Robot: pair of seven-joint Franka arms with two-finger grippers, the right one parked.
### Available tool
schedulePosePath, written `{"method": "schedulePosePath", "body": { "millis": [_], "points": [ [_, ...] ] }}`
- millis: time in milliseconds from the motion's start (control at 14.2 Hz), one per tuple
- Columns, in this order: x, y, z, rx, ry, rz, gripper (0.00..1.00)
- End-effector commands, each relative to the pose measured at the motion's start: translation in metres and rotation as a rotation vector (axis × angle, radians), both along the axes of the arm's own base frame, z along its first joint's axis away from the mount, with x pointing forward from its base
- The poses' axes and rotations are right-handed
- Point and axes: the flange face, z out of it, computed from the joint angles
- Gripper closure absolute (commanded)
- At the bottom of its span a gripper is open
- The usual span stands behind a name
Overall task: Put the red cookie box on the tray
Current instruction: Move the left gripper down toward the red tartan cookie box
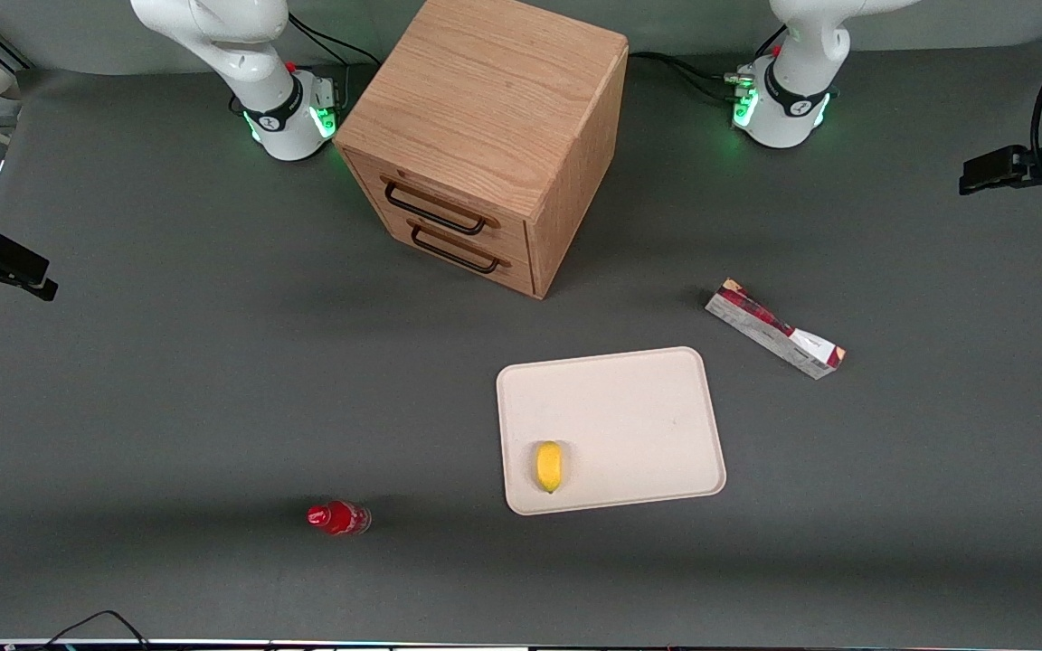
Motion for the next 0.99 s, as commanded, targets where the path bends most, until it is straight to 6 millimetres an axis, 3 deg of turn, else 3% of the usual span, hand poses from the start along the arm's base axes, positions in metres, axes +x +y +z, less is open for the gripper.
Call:
{"method": "schedulePosePath", "body": {
  "millis": [0,211,423,704,915],
  "points": [
    [0.000,-0.003,0.009,-0.011,0.002,-0.023,0.00],
    [0.006,-0.003,0.000,-0.008,0.013,-0.001,0.00],
    [0.019,-0.016,-0.021,0.032,0.033,0.158,0.00],
    [0.056,-0.063,-0.077,0.086,0.035,0.445,0.00],
    [0.073,-0.078,-0.133,0.127,0.039,0.630,0.00]
  ]
}}
